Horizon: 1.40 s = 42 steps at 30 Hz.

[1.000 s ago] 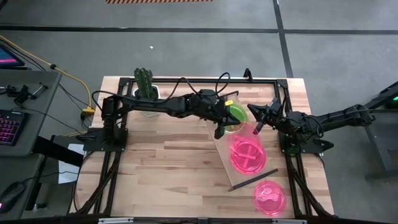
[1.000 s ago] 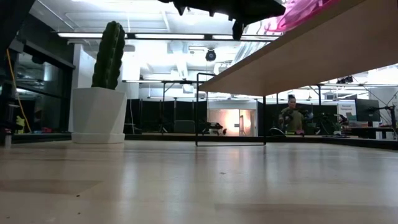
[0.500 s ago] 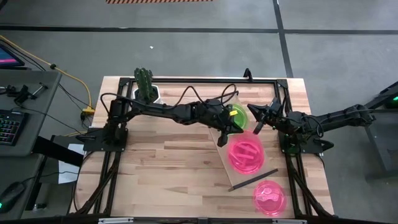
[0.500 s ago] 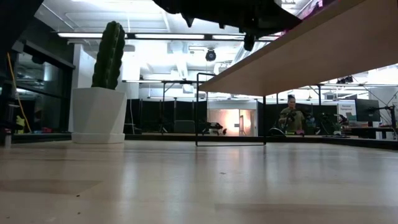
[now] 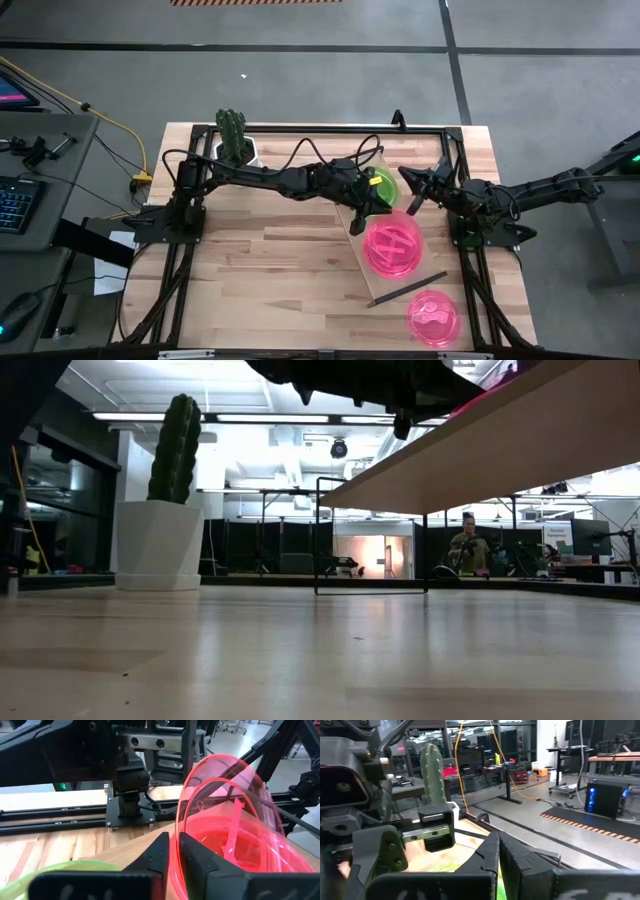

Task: Place and stack plates onto a shelf
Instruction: Stack the left pink plate on top of the other pink plate on the shelf, then stack the pink plate on top of the other pink plate on the shelf

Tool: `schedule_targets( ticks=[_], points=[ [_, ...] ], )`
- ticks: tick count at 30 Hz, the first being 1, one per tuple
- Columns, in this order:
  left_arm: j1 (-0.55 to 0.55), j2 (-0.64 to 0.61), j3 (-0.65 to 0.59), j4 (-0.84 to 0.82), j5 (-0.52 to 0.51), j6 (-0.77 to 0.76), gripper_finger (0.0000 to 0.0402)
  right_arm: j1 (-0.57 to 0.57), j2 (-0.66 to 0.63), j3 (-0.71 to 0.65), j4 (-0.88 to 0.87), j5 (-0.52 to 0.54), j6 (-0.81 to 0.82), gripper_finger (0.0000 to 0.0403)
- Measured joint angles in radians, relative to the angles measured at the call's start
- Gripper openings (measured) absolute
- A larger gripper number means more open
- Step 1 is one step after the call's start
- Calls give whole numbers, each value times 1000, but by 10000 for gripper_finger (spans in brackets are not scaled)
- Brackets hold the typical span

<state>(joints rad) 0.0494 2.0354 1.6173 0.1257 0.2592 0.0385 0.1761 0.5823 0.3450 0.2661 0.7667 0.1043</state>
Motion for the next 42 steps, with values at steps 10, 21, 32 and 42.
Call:
schedule_targets(
  ticks=[10, 21, 32, 42],
  points=[
    [3, 0, 0, -1, 0, 0, 108, 0, 0, 0, 0, 20, 0, 0],
    [64, -149, -10, -223, 33, 90, 116, 0, -27, 0, 1, 14, -48, 0],
    [107, -343, -529, 372, 227, -104, 116, 5, -84, 85, -127, -427, 103, 101],
    [102, -514, -801, 623, 123, -194, 115, 209, 223, 337, -240, -620, 211, 195]
  ],
)
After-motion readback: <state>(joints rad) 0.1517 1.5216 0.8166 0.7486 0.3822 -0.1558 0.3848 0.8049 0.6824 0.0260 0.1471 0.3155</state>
